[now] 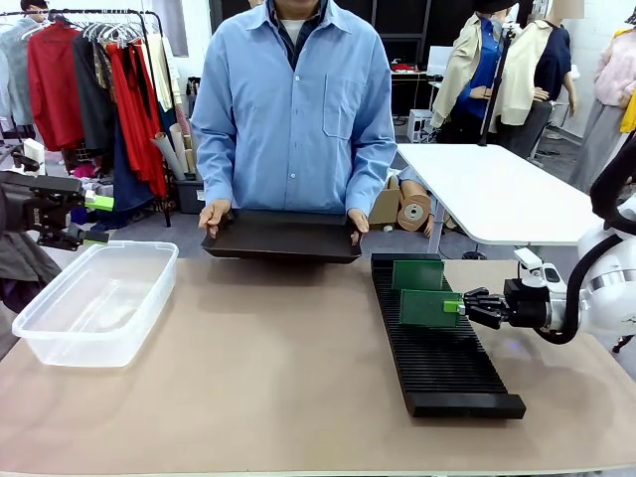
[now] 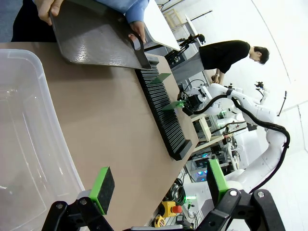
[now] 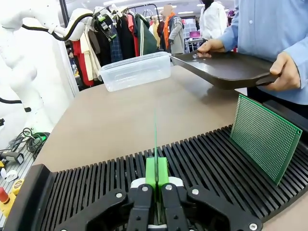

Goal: Sort PCBs into racks and boxes based on the side picked up.
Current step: If the short side of the Blank PCB is picked up, insert it into the PCB Rack ; if the long side is picked up, place it in the Organizing box.

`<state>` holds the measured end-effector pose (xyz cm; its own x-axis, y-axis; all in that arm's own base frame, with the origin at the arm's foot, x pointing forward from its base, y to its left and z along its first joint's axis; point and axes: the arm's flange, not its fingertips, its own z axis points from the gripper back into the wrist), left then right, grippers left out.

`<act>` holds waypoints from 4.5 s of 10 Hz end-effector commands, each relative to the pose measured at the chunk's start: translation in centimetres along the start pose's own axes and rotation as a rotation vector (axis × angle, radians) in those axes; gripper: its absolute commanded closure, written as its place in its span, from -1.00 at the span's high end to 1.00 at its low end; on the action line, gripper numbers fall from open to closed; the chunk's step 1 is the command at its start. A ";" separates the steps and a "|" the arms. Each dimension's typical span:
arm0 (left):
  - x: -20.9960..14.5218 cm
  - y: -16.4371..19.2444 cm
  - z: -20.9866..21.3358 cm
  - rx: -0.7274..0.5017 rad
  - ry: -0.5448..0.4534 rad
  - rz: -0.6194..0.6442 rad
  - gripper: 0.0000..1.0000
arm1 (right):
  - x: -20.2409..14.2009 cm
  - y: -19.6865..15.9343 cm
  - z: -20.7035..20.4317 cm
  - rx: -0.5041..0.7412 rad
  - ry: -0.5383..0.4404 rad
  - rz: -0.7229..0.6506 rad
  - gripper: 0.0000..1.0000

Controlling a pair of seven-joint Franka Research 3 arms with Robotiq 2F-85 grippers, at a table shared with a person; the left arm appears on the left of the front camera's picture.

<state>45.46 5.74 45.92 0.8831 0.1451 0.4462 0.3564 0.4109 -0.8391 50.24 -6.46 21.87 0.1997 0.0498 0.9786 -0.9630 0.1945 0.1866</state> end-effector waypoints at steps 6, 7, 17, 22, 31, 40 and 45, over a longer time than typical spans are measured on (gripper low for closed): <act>-0.1 -0.2 0.1 -0.003 -0.001 -0.002 1.00 | 0.1 0.0 -0.1 0.003 -0.003 0.001 -1.00; -0.1 -0.2 0.1 -0.003 -0.001 -0.002 1.00 | 0.1 0.0 -0.1 0.003 -0.003 0.001 -1.00; -0.1 -0.2 0.1 -0.003 -0.001 -0.002 1.00 | 0.4 -0.6 0.0 0.031 0.014 0.002 -1.00; -0.1 -0.2 0.1 -0.003 -0.001 -0.002 1.00 | 0.4 -1.5 -0.1 0.072 0.020 -0.004 -1.00; -0.1 -0.2 0.1 -0.003 -0.001 -0.002 1.00 | -0.3 -3.4 -1.1 0.086 0.107 0.055 -1.00; -0.1 -0.2 0.1 -0.003 -0.001 -0.002 1.00 | -2.1 -4.5 -0.3 0.047 0.057 -0.024 -1.00; -0.1 -0.2 0.1 -0.003 -0.001 -0.002 1.00 | -1.3 -4.3 -0.1 0.042 0.031 -0.044 0.41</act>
<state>45.46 5.74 45.92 0.8831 0.1451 0.4462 0.3564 0.4109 -0.8391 53.64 -7.45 19.38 0.2183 0.1007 0.9707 -0.9703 0.1288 0.2049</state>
